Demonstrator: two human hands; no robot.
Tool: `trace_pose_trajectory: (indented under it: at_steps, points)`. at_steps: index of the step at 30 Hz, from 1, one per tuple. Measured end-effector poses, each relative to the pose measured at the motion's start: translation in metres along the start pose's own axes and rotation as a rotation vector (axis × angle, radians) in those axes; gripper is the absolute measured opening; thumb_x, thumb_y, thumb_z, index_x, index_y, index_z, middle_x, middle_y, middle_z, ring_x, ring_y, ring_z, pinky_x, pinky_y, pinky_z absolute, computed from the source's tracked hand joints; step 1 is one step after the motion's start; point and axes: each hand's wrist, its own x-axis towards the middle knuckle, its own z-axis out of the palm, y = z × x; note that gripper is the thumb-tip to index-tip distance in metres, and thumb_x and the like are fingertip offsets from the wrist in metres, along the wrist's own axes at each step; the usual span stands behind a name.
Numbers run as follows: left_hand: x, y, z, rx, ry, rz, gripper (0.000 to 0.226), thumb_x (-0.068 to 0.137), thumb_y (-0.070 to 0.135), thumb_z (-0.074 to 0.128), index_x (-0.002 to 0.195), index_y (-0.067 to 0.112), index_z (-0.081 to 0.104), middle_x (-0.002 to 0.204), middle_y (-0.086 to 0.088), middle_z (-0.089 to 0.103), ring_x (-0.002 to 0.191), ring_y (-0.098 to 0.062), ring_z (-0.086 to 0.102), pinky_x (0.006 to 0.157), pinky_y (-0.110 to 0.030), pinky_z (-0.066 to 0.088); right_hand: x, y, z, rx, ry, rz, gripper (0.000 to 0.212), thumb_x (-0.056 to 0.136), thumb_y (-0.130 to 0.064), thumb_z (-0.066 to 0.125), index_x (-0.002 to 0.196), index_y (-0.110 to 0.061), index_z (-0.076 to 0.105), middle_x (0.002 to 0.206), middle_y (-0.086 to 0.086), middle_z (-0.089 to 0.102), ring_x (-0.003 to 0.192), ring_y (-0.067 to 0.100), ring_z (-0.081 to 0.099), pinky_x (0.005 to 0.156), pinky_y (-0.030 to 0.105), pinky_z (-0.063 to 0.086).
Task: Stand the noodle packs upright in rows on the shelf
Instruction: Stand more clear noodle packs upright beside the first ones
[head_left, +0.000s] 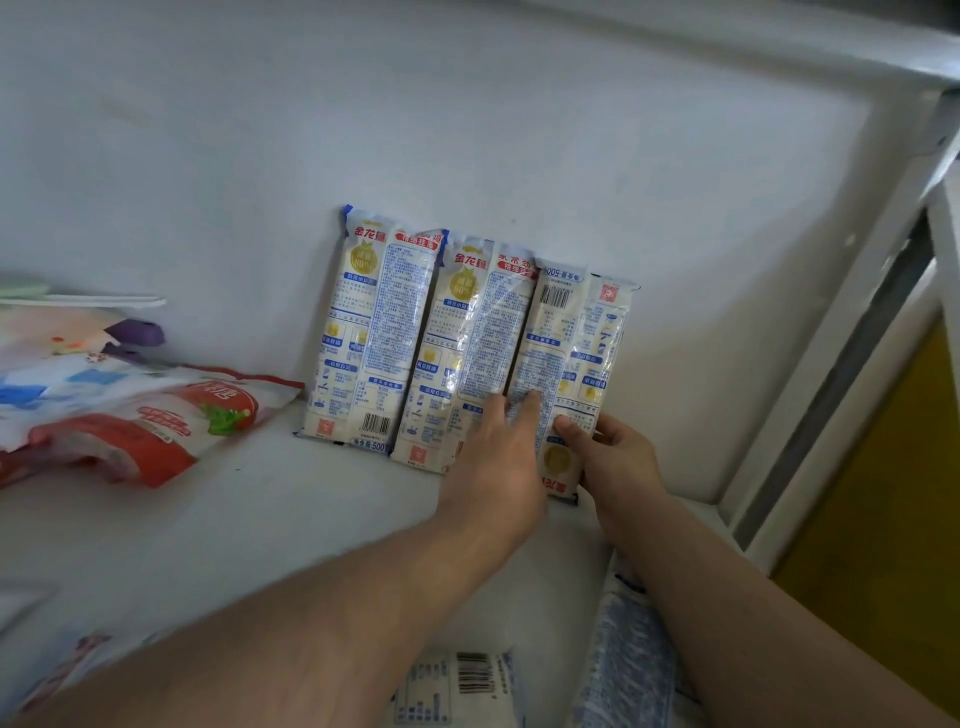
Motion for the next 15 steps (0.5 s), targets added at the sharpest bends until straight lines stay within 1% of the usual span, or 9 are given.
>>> trace_pose_trajectory:
  at_steps: [3,4,6,7,8,9,11,13,15]
  points:
    - [-0.003,0.001,-0.004,0.009,-0.005,0.0,0.077,0.09,0.009,0.061,0.155,0.026,0.022,0.151,-0.003,0.025,0.128,-0.026,0.045,0.096,-0.042,0.051,-0.004,-0.002,-0.001,-0.049,-0.007,0.022,0.029,0.095,-0.021,0.073,0.123,-0.015,0.072,0.106,0.005,0.078,0.096,0.026,0.075,0.087,0.045,0.062]
    - [-0.004,0.001,-0.006,0.013,-0.007,0.003,0.075,0.09,0.01,0.06,0.154,0.025,0.024,0.151,-0.003,0.026,0.126,-0.026,0.047,0.094,-0.042,0.052,-0.005,-0.004,-0.001,-0.062,-0.002,0.023,0.031,0.095,-0.022,0.073,0.124,-0.013,0.072,0.104,0.004,0.078,0.094,0.024,0.076,0.083,0.041,0.063]
    - [-0.007,0.0,-0.011,0.015,-0.011,0.013,0.071,0.089,0.01,0.06,0.152,0.024,0.029,0.148,-0.003,0.029,0.117,-0.025,0.053,0.088,-0.041,0.053,-0.01,-0.01,-0.002,-0.085,0.017,0.007,0.032,0.094,-0.021,0.075,0.124,-0.01,0.071,0.101,0.002,0.077,0.086,0.016,0.074,0.067,0.027,0.059]
    - [-0.008,-0.001,-0.015,0.021,-0.012,0.019,0.068,0.089,0.01,0.059,0.15,0.023,0.031,0.146,-0.003,0.032,0.112,-0.025,0.055,0.086,-0.041,0.054,-0.014,-0.013,-0.003,-0.095,0.031,-0.011,0.035,0.093,-0.021,0.076,0.125,-0.01,0.069,0.104,0.003,0.077,0.082,0.012,0.072,0.061,0.021,0.054]
    - [-0.009,-0.001,-0.019,0.031,-0.017,0.023,0.066,0.09,0.01,0.059,0.149,0.021,0.034,0.143,-0.004,0.035,0.11,-0.024,0.055,0.086,-0.041,0.053,-0.018,-0.016,-0.004,-0.105,0.046,-0.033,0.042,0.092,-0.021,0.077,0.13,-0.01,0.066,0.113,0.006,0.076,0.081,0.01,0.069,0.058,0.018,0.049]
    - [-0.01,-0.001,-0.024,0.039,-0.025,0.024,0.063,0.09,0.011,0.059,0.148,0.019,0.036,0.14,-0.004,0.037,0.111,-0.024,0.055,0.088,-0.041,0.053,-0.021,-0.018,-0.005,-0.117,0.064,-0.053,0.052,0.091,-0.022,0.077,0.138,-0.008,0.06,0.123,0.009,0.072,0.084,0.012,0.067,0.057,0.017,0.046]
    - [-0.013,-0.002,-0.035,0.044,-0.036,0.022,0.061,0.09,0.011,0.06,0.147,0.018,0.039,0.135,-0.004,0.041,0.115,-0.023,0.052,0.093,-0.04,0.05,-0.032,-0.022,-0.008,-0.154,0.079,-0.09,0.067,0.091,-0.026,0.077,0.149,-0.008,0.048,0.137,0.012,0.064,0.097,0.017,0.061,0.063,0.02,0.044]
    - [-0.02,-0.002,-0.047,0.051,-0.049,0.025,0.057,0.089,0.01,0.06,0.143,0.018,0.043,0.129,-0.003,0.043,0.112,-0.022,0.052,0.088,-0.036,0.049,-0.046,-0.028,-0.01,-0.199,0.062,-0.106,0.07,0.091,-0.029,0.077,0.151,-0.009,0.047,0.14,0.01,0.06,0.103,0.017,0.056,0.076,0.026,0.044]
    - [-0.028,-0.005,-0.06,0.068,-0.074,0.012,0.051,0.088,0.01,0.06,0.138,0.017,0.047,0.128,-0.002,0.044,0.11,-0.021,0.052,0.087,-0.036,0.049,-0.06,-0.034,-0.008,-0.227,0.041,-0.097,0.069,0.091,-0.03,0.078,0.15,-0.009,0.048,0.136,0.009,0.061,0.103,0.016,0.056,0.078,0.026,0.043]
